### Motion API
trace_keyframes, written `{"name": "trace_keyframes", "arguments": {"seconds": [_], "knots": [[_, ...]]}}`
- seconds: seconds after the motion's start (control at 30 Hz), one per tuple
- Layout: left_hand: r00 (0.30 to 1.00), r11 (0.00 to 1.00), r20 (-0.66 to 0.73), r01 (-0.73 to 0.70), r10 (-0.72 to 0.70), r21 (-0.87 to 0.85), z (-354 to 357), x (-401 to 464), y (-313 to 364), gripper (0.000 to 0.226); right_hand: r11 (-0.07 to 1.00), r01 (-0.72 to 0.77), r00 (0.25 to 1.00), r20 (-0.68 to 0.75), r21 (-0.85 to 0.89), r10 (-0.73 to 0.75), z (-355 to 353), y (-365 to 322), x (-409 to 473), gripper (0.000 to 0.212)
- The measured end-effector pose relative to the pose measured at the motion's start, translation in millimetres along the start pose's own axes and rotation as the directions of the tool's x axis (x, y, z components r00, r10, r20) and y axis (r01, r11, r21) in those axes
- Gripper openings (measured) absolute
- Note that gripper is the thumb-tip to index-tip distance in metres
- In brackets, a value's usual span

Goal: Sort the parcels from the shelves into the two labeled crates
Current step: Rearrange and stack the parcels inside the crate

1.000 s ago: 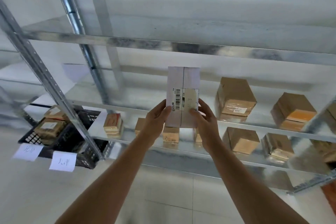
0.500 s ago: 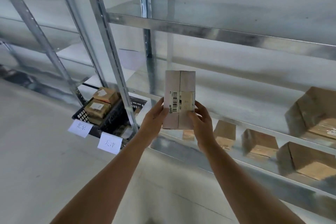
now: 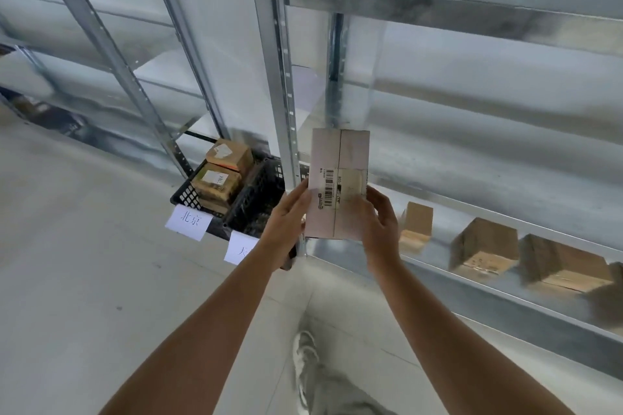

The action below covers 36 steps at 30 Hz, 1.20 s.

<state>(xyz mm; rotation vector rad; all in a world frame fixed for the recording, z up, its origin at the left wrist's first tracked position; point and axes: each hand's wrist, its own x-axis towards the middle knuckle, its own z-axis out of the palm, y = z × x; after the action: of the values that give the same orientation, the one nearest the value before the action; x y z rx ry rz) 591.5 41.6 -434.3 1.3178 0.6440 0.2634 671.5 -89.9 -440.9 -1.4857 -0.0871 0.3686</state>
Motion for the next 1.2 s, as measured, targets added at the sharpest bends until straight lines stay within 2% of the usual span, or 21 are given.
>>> {"name": "trace_keyframes", "arguments": {"seconds": [0.13, 0.47, 0.63, 0.8, 0.93, 1.13, 1.2], "knots": [[0.994, 0.999, 0.106, 0.015, -0.019, 0.042, -20, 47, 10, 0.040, 0.999, 0.003, 0.989, -0.146, 0.055, 0.005, 29, 14, 29, 0.011], [0.959, 0.992, 0.265, 0.078, -0.102, 0.101, -76, 116, 34, 0.033, 0.996, -0.008, 0.908, -0.417, 0.085, 0.043, 105, 17, 51, 0.011], [0.897, 0.981, 0.420, 0.061, -0.134, 0.183, -126, 132, 31, 0.037, 0.993, 0.008, 0.860, -0.508, 0.114, 0.051, 153, 33, 33, 0.014], [0.802, 0.977, 0.582, 0.007, -0.133, 0.213, -220, 140, 29, 0.044, 0.997, 0.031, 0.780, -0.626, 0.066, 0.018, 242, 69, 2, 0.006], [0.781, 0.974, 0.605, 0.016, -0.154, 0.227, -315, 157, 30, 0.046, 0.995, 0.029, 0.783, -0.621, 0.092, 0.034, 334, 91, -11, 0.007], [0.813, 0.963, 0.538, 0.099, -0.223, 0.251, -420, 198, 44, 0.047, 0.987, -0.045, 0.834, -0.539, 0.153, 0.121, 448, 111, 2, 0.023], [0.822, 0.955, 0.511, 0.124, -0.252, 0.271, -445, 221, 40, 0.050, 0.983, -0.075, 0.838, -0.523, 0.167, 0.153, 475, 122, 18, 0.017]]}}
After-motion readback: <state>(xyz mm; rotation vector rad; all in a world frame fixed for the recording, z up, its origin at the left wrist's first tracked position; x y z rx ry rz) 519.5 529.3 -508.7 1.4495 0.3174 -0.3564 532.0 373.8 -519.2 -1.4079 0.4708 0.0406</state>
